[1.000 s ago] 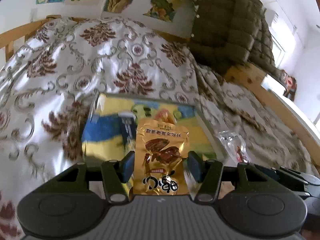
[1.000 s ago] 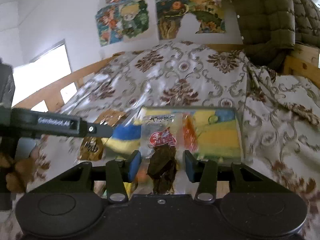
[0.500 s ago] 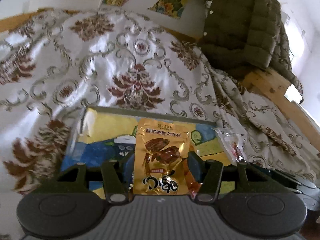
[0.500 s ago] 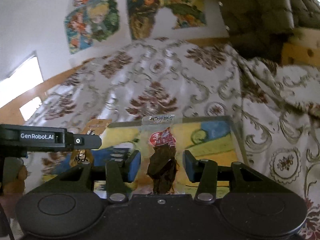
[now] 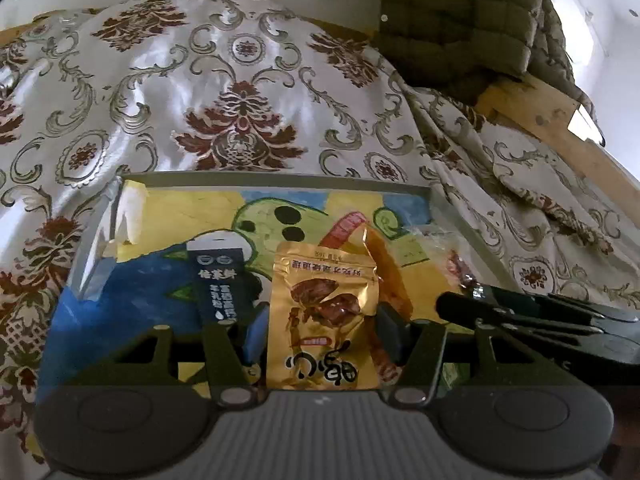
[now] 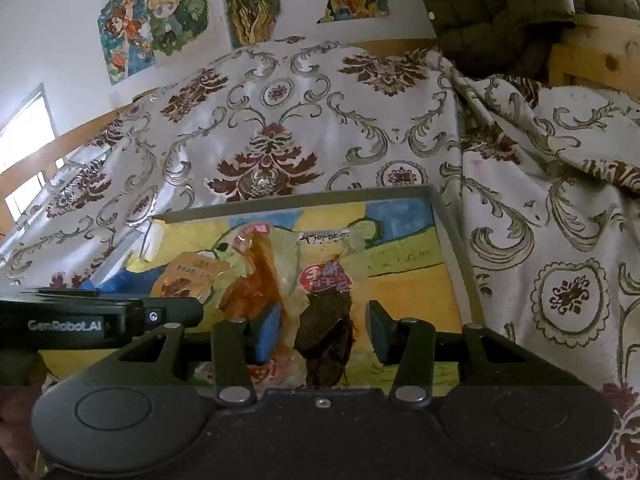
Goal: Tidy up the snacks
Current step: 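Carry the gold pouch and dark brown packet over the tray with both tools, then open both tools to release the two snacks into the tray, then pull both tools back from the tray toward the loose snacks, then grasp the green stick snack with the left tool while the right tool grasps the rice cracker bag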
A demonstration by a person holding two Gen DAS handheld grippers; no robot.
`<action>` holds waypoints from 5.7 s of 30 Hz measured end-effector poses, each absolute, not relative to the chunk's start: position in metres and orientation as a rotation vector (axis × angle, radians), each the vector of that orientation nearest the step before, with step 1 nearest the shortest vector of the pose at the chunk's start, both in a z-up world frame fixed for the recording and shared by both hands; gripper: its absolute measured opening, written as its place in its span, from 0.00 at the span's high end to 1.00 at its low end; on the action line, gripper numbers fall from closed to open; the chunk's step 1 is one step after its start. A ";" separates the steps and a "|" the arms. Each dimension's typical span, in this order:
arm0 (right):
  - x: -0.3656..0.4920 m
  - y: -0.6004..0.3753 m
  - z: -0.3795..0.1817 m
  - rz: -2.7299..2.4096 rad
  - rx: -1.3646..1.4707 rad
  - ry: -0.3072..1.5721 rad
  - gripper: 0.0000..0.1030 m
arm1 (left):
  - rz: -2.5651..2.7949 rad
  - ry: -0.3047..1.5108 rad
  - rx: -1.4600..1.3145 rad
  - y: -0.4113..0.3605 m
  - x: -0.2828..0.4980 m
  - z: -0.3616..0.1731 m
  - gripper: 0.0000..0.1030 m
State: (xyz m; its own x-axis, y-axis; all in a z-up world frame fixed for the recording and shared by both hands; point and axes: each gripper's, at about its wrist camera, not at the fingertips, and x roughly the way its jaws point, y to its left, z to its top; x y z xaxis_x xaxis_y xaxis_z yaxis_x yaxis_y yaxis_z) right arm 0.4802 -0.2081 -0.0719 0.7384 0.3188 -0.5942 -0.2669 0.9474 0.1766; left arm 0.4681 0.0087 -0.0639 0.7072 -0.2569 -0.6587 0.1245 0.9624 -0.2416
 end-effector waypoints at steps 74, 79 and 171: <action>0.182 -0.275 0.072 0.233 0.024 0.331 0.01 | -0.002 0.444 -0.147 -0.007 0.160 0.053 0.00; 0.163 -0.271 0.060 0.202 0.005 0.413 0.01 | -0.013 0.480 -0.140 -0.013 0.139 0.043 0.00; 0.318 -0.302 -0.065 0.356 -0.053 0.674 0.01 | -0.180 0.847 -0.099 -0.069 0.282 -0.068 0.00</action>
State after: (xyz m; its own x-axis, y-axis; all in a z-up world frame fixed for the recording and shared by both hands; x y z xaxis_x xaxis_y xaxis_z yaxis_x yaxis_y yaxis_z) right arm 0.3178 -0.3021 -0.0646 0.7237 0.3053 -0.6190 -0.3391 0.9384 0.0665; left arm 0.2819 -0.0693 -0.0682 0.6482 -0.1971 -0.7355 0.1186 0.9803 -0.1582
